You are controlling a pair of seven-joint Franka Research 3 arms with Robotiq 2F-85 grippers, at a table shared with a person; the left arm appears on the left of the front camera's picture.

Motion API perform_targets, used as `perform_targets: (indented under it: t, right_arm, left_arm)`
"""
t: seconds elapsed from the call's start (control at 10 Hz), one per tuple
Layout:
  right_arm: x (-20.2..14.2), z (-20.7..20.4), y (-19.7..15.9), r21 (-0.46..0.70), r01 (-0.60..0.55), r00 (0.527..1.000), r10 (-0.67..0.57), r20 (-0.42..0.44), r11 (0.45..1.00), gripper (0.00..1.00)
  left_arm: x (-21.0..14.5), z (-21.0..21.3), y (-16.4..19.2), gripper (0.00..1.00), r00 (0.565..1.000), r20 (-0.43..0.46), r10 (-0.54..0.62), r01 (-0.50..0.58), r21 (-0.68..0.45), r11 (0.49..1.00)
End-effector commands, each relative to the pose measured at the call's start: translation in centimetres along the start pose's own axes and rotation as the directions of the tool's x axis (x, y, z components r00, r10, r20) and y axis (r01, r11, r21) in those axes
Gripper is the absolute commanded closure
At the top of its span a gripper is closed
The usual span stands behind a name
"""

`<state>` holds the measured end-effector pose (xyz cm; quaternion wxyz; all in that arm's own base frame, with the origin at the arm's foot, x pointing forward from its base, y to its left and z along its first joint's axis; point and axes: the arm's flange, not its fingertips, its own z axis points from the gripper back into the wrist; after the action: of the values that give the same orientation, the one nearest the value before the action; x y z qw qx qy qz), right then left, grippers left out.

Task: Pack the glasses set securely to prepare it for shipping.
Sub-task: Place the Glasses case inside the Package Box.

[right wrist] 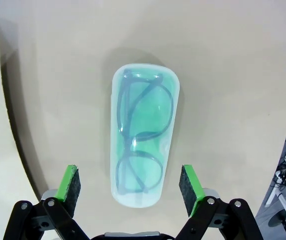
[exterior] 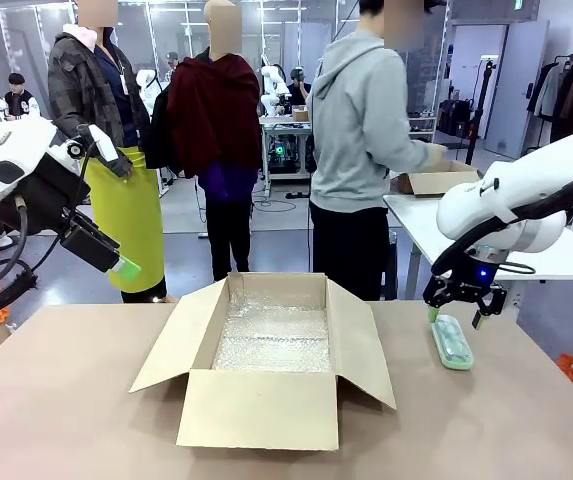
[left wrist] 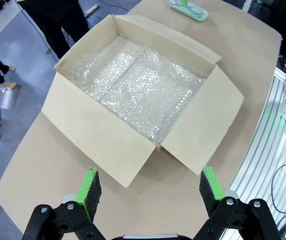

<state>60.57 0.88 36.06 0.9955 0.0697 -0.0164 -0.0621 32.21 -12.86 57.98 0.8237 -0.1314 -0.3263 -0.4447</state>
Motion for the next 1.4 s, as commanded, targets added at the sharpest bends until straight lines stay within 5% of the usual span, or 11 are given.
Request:
perform_targets:
  t: [0.0,0.8,1.3]
  right_arm:
    - [1.0,-0.5,0.2,-0.011,0.048,0.998,-0.048,-0.035,0.999,0.00]
    - [3.2,-5.1,-0.5,-0.047,0.092,0.990,-0.096,-0.100,0.995,0.00]
    - [2.9,-5.0,0.1,-0.088,0.081,0.990,-0.091,-0.111,0.993,0.49]
  left_arm:
    - [0.2,0.1,0.1,0.00,1.000,0.007,-0.004,0.003,0.008,1.000]
    - [0.2,0.1,0.1,0.00,1.000,0.007,-0.004,0.003,0.008,1.000]
    - [0.2,0.1,0.1,0.00,1.000,0.007,-0.004,0.003,0.008,1.000]
